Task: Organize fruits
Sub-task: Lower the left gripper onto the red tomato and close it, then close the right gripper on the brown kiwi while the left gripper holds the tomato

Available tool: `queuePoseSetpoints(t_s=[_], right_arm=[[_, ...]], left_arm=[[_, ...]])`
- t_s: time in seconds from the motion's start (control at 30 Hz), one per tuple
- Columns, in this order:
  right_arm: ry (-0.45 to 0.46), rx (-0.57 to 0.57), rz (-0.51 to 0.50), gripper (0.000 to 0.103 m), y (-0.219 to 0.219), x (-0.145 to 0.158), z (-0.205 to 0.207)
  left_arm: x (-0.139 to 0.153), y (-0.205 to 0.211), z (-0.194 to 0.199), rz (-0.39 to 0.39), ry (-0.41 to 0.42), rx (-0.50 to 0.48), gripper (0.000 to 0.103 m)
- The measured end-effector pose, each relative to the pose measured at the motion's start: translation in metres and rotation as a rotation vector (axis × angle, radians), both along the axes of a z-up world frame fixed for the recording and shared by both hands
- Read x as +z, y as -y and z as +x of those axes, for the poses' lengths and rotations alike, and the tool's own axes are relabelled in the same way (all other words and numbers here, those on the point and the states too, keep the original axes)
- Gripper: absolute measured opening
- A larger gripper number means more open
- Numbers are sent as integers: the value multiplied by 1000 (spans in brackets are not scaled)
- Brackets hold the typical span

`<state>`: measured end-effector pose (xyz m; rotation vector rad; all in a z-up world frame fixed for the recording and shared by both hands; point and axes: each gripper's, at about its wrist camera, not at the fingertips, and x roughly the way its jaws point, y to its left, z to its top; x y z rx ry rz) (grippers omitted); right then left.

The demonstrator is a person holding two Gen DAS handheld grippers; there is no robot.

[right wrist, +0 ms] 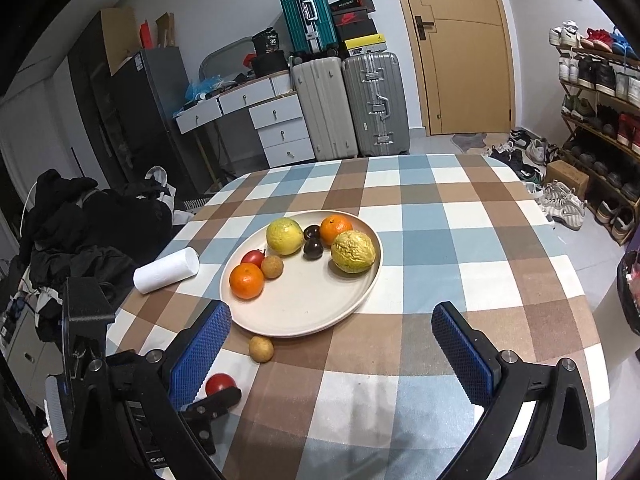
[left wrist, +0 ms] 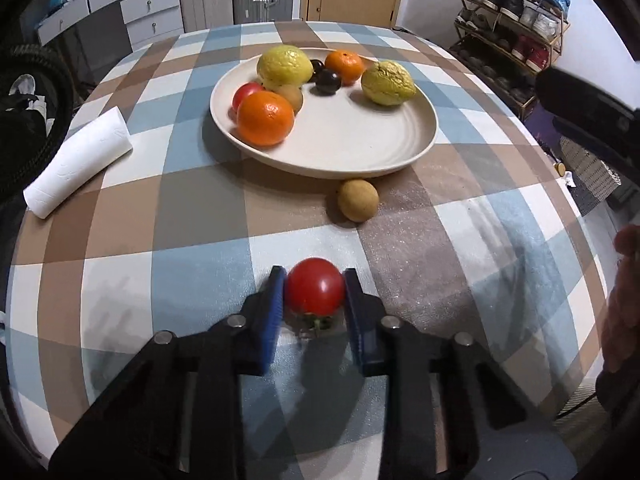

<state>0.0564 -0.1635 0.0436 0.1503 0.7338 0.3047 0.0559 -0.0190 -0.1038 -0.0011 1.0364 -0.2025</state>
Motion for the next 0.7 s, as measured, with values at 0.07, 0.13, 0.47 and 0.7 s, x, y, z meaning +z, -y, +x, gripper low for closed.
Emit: queuePoseSetpoints(t_s=[0.07,0.13,0.47,0.7], right_arm=[[-7,1,0,102,0,-1,0],[-16,3,-2,102,-1,-3,1],[-128,74,68,102,-10,-25,9],[-187,153,-11,98,-40,-49,14]], left_arm=[[2,-1,-1,-30,-8,-10,25],[6,-3,-3,-30,4,-8,25],[60,-27,-20,-39,163,17,25],[90,-52,-28,-127,200,26,25]])
